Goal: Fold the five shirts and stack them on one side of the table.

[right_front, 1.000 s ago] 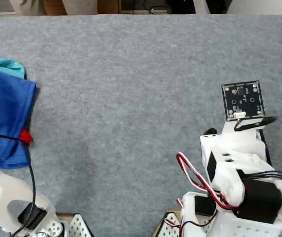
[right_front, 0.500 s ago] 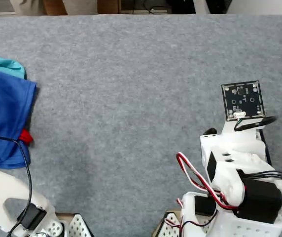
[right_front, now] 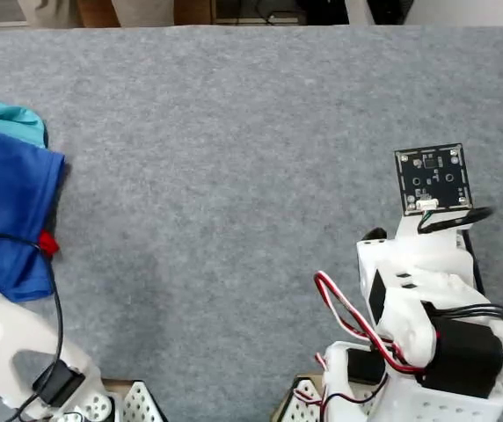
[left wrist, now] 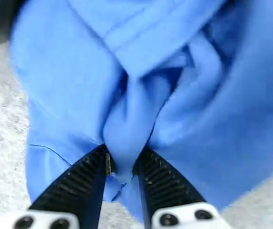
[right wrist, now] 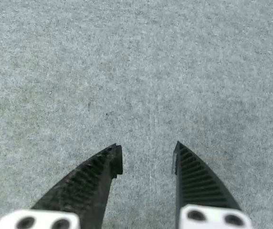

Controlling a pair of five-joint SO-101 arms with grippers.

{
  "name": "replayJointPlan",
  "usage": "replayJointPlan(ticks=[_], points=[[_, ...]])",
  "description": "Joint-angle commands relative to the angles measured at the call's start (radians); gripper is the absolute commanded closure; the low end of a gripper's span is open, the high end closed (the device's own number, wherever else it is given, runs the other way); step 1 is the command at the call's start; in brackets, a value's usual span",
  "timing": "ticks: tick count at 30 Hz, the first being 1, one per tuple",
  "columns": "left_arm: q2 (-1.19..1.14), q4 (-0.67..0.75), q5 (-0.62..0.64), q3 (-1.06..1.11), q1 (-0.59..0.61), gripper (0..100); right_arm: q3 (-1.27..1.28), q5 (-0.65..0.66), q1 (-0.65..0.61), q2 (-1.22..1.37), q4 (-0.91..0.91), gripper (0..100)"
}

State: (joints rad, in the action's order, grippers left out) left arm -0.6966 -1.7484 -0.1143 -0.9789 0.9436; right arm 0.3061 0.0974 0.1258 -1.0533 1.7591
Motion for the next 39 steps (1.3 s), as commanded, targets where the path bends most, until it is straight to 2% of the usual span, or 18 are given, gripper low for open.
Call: replayJointPlan(ticks=[1, 6, 9, 19, 22, 25, 27, 29, 34, 39], points=[[0.236, -0.012, 0.029, -0.032, -0.084, 98, 0.001, -0.011, -0.018, 0.022, 0.015, 80.6], [0.503, -0.012, 0.032, 0.123, -0.272, 98, 0.001, -0.011, -0.015, 0.022, 0.015, 80.6], [0.674, -0.012, 0.086, 0.239, -0.416, 98, 0.001, -0.011, -0.013, 0.022, 0.015, 80.6], [1.164, -0.009, 0.270, 0.557, -1.069, 98, -0.001, -0.009, -0.012, 0.002, 0.015, 80.6], [1.191, -0.009, 0.296, 0.609, -1.145, 98, 0.001, -0.006, -0.012, -0.045, 0.015, 80.6], [1.190, -0.006, 0.313, 0.623, -1.076, 98, 0.001, -0.005, -0.012, -0.111, 0.015, 80.6], [1.190, 0.035, 0.307, 0.628, -0.951, 98, 0.002, -0.003, -0.012, -0.156, 0.015, 80.6], [1.190, 0.101, 0.304, 0.620, -0.775, 98, 0.021, -0.003, -0.012, -0.203, 0.015, 80.6], [1.190, 0.410, 0.313, 0.629, -0.287, 98, 0.148, -0.003, -0.012, -0.340, 0.017, 80.6], [1.190, 0.672, 0.313, 0.675, -0.008, 98, 0.286, -0.003, -0.012, -0.476, 0.017, 80.6]])
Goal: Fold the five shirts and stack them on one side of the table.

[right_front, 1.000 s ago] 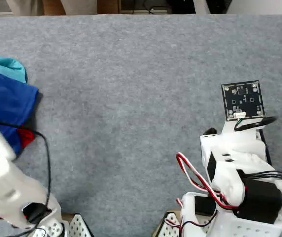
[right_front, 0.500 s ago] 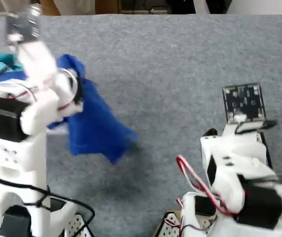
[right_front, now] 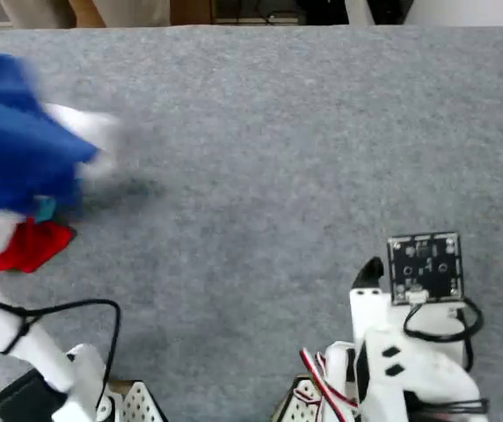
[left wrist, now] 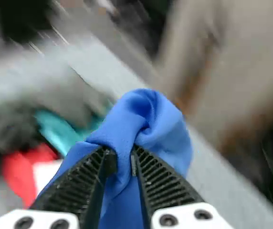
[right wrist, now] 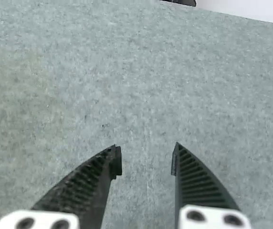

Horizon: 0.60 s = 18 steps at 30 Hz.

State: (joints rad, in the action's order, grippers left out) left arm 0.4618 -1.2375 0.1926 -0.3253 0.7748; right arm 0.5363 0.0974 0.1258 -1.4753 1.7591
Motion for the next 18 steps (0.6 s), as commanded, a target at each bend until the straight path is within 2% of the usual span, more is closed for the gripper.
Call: replayJointPlan(ticks=[1, 5, 9, 15, 18], points=[[0.033, 0.210, 0.006, 0.044, 0.196, 98, 0.076, -0.003, -0.012, -0.074, 0.017, 80.6], [0.033, 0.365, 0.002, 0.152, 0.287, 98, 0.099, -0.003, -0.012, -0.125, 0.015, 80.6], [0.036, 0.453, -0.002, 0.270, 0.305, 98, 0.099, -0.003, -0.012, -0.127, 0.015, 80.6], [0.041, 0.482, -0.005, 0.428, 0.275, 98, 0.099, -0.002, -0.012, -0.125, 0.015, 80.6], [0.042, 0.470, -0.063, 0.479, 0.241, 89, 0.099, 0.040, -0.012, -0.125, 0.015, 80.6]])
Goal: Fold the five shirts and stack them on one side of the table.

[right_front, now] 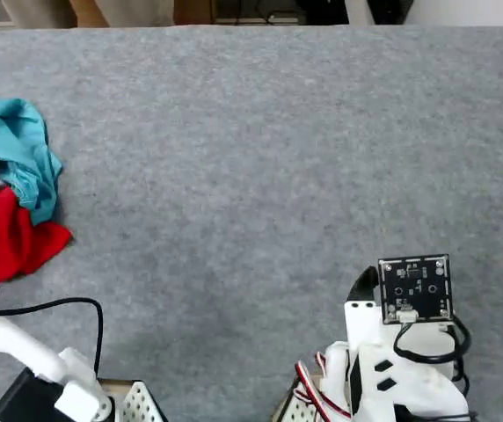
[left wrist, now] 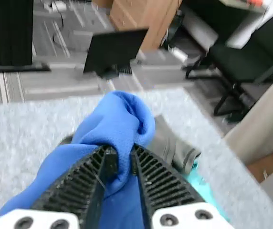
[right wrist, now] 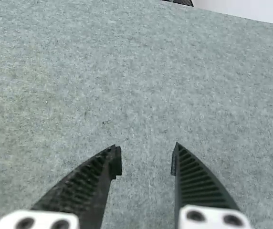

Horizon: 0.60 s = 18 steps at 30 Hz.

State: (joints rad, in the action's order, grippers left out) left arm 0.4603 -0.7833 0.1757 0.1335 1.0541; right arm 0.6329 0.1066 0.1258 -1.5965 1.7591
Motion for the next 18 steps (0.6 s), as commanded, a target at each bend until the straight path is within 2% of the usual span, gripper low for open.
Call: replayJointPlan(ticks=[1, 5, 9, 13, 18], points=[[0.044, -0.005, -0.055, 0.031, -0.051, 83, 0.002, 0.043, -0.012, -0.004, 0.015, 80.6], [0.044, -0.101, 0.000, 0.048, -0.060, 64, 0.007, 0.058, -0.012, -0.004, 0.006, 80.6], [0.044, -0.199, -0.034, 0.048, -0.064, 62, 0.019, 0.058, -0.012, -0.002, -0.015, 80.6], [0.036, -0.238, -0.055, 0.048, -0.049, 63, 0.028, 0.058, -0.012, 0.015, -0.028, 80.6], [0.033, -0.229, -0.066, 0.069, 0.069, 63, 0.024, 0.055, -0.012, 0.087, -0.025, 80.6]])
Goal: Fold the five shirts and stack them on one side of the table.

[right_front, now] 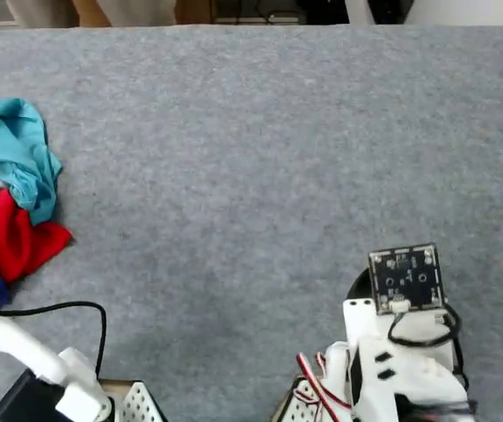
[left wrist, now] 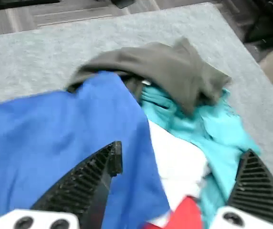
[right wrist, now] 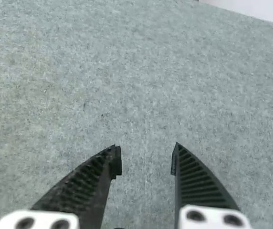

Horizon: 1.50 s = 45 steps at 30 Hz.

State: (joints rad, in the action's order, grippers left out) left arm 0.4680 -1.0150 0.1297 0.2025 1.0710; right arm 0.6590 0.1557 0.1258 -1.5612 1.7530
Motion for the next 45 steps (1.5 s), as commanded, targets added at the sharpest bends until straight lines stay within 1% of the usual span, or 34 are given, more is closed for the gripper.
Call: replayJointPlan(ticks=[1, 5, 9, 12, 16, 20, 22, 24, 27, 28, 30, 35, 40, 45], points=[[0.025, 0.003, -0.043, 0.002, 0.077, 63, -0.002, 0.005, -0.012, 0.062, -0.018, 80.6], [-0.004, 0.031, -0.140, 0.029, 0.163, 64, -0.002, 0.005, -0.012, 0.085, -0.020, 80.6], [-0.102, 0.147, -0.270, 0.066, 0.242, 68, -0.002, 0.006, -0.012, 0.087, -0.020, 80.6], [-0.217, 0.193, -0.319, 0.063, 0.262, 70, -0.002, 0.008, -0.012, 0.087, -0.021, 80.6], [-0.390, 0.193, -0.390, 0.060, 0.261, 73, -0.002, 0.008, -0.012, 0.087, -0.021, 80.5], [-0.515, 0.187, -0.399, 0.021, 0.259, 77, -0.002, 0.008, -0.012, 0.087, -0.021, 80.6], [-0.555, 0.187, -0.397, -0.009, 0.259, 81, -0.002, 0.008, -0.012, 0.087, -0.021, 80.6], [-0.575, 0.186, -0.397, -0.034, 0.259, 86, -0.002, 0.008, -0.012, 0.087, -0.021, 80.6], [-0.576, 0.186, -0.396, -0.049, 0.259, 98, -0.002, 0.008, -0.012, 0.087, -0.021, 80.6], [-0.572, 0.184, -0.394, -0.054, 0.255, 98, -0.002, 0.006, -0.012, 0.087, -0.021, 80.6], [-0.558, 0.143, -0.368, -0.071, 0.239, 97, -0.002, 0.006, -0.012, 0.087, -0.021, 80.6], [-0.495, -0.075, -0.305, -0.196, 0.181, 98, -0.002, 0.006, -0.012, 0.085, -0.021, 80.6], [-0.432, -0.278, -0.207, -0.344, 0.071, 98, -0.002, 0.005, -0.012, 0.079, -0.021, 80.6], [-0.348, -0.473, -0.149, -0.493, -0.077, 98, -0.002, 0.005, -0.012, 0.079, -0.021, 80.6]])
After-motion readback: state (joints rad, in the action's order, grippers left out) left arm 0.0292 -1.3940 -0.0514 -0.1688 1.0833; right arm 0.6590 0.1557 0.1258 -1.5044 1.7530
